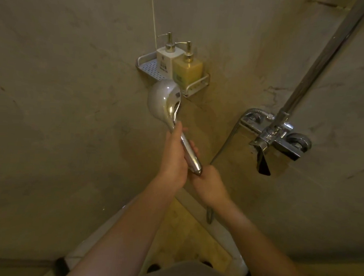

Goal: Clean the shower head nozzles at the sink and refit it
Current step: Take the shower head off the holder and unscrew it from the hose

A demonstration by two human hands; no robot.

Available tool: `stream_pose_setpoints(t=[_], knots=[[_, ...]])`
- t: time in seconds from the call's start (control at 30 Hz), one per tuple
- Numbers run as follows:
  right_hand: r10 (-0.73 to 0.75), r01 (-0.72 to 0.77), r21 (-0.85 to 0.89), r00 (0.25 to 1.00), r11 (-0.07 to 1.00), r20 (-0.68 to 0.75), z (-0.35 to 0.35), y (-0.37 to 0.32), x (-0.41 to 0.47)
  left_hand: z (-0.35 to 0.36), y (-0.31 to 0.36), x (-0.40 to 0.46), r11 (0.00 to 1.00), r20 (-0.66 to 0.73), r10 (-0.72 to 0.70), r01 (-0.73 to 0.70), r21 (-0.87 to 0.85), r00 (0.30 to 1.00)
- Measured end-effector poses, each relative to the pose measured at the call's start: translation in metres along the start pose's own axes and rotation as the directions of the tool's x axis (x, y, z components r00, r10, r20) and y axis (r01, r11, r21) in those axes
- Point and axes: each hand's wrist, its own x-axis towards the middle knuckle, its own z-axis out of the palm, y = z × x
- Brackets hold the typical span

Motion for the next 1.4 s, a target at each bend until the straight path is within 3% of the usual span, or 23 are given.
stream_pose_setpoints(t=[0.1,0.2,0.27,0.33,0.4,0.5,0.57,0.73,0.87,1.03,1.2,1.3,1.4], knots=[[-0.022,0.022,0.04,1.0,0.999,0.013,-0.005,-0.002,0.002,-0.006,0.0,-0.004,0.996,0.127,0.091,-0.09,-0.012,0.988],[0.033,-0.132,0.299,0.949,0.945,0.314,-0.019,-0.01,-0.001,-0.012,0.008,0.0,0.983,0.286,0.183,-0.176,-0.051,0.941],[0.006,-0.322,0.416,0.797,0.851,0.604,-0.028,-0.012,-0.003,-0.011,0.015,0.008,0.982,0.378,0.16,-0.109,-0.151,0.912],[-0.078,-0.499,0.408,0.557,0.765,0.827,-0.033,-0.014,0.002,-0.006,0.022,0.011,0.973,0.511,0.112,0.009,-0.229,0.852],[-0.179,-0.603,0.374,0.359,0.705,0.916,-0.033,-0.015,0.009,-0.001,0.026,0.009,0.961,0.627,0.089,0.098,-0.258,0.774],[-0.251,-0.656,0.347,0.24,0.67,0.938,-0.029,-0.015,0.014,0.002,0.027,0.012,0.962,0.706,0.023,0.176,-0.207,0.708],[-0.257,-0.654,0.355,0.245,0.667,0.935,-0.028,-0.012,0.014,0.002,0.026,0.017,0.961,0.736,0.011,0.196,-0.195,0.676],[-0.119,-0.62,0.382,0.421,0.685,0.899,-0.027,-0.002,0.017,0.008,0.02,0.015,0.99,0.461,-0.055,0.108,-0.088,0.886],[-0.106,-0.625,0.411,0.465,0.664,0.879,-0.03,0.006,0.018,0.009,0.02,0.01,0.992,0.426,-0.092,0.121,-0.041,0.9],[-0.167,-0.662,0.412,0.402,0.626,0.9,-0.04,0.007,0.02,0.005,0.019,0.008,0.988,0.463,-0.099,0.143,-0.06,0.881],[-0.253,-0.639,0.363,0.26,0.678,0.932,-0.042,0.001,0.016,-0.002,0.013,0.015,0.988,0.601,0.067,0.029,-0.149,0.797],[-0.302,-0.679,0.329,0.164,0.656,0.939,-0.035,-0.004,0.014,0.007,0.016,0.017,0.958,0.671,0.059,0.148,-0.246,0.739],[-0.328,-0.713,0.311,0.12,0.628,0.937,-0.028,-0.008,0.012,0.014,0.02,0.011,0.956,0.741,0.006,0.213,-0.2,0.671]])
